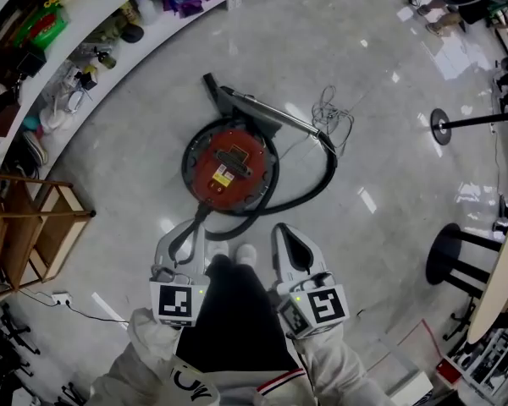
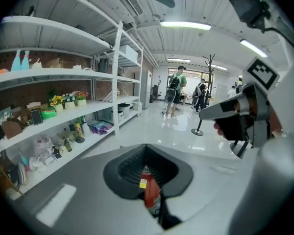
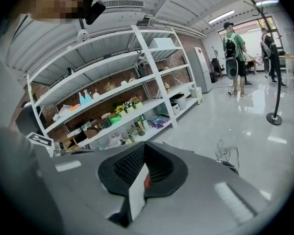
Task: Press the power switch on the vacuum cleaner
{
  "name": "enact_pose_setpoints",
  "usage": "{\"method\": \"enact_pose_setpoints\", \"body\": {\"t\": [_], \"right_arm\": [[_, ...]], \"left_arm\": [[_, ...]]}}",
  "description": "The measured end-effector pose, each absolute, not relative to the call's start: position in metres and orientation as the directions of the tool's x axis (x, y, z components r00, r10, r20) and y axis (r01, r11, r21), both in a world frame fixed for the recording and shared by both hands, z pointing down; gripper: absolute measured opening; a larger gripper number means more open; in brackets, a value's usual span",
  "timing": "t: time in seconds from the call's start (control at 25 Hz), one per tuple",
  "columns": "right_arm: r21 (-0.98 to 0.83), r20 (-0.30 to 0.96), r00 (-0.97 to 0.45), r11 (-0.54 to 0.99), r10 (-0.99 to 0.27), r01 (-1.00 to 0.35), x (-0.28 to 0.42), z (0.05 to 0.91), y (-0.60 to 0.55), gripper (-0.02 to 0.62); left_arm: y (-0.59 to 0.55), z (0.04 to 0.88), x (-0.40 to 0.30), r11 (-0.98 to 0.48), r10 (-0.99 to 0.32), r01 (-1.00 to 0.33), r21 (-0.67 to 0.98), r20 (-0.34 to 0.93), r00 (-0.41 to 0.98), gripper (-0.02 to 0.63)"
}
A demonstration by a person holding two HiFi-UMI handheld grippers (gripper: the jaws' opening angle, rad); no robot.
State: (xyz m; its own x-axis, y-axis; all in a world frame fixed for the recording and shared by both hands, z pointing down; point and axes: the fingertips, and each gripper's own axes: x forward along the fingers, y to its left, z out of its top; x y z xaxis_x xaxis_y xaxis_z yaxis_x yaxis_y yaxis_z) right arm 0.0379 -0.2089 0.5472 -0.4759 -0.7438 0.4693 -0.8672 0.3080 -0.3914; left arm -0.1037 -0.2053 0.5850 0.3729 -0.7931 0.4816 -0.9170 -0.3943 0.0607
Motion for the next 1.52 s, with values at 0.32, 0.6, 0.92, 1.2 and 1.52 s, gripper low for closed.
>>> {"method": "enact_pose_setpoints", "body": {"t": [0.32,0.6,0.92,1.2,1.52], "right_arm": [[-0.387,0.48,-0.472,0.305,-0.739,-0.87,0.033,0.584,-0.208,0.0],[-0.381,0.494,-0.46,0.292,-0.738,-0.877,0.032,0.603,-0.205,0.0],[-0.382,0.496,-0.446,0.274,-0.745,-0.883,0.039,0.605,-0.204,0.0],[-0.378,0.506,-0.447,0.276,-0.738,-0.884,0.039,0.607,-0.204,0.0],[-0.376,0.506,-0.453,0.286,-0.734,-0.882,0.04,0.603,-0.204,0.0]], "left_arm": [[-0.205,0.622,-0.101,-0.402,-0.775,-0.913,0.07,0.504,0.38,0.0],[-0.21,0.644,-0.101,-0.403,-0.772,-0.913,0.063,0.513,0.376,0.0],[-0.208,0.674,-0.104,-0.405,-0.748,-0.913,0.046,0.558,0.36,0.0],[-0.203,0.715,-0.104,-0.394,-0.714,-0.918,0.042,0.615,0.334,0.0],[-0.208,0.744,-0.106,-0.389,-0.689,-0.92,0.043,0.649,0.322,0.0]]}}
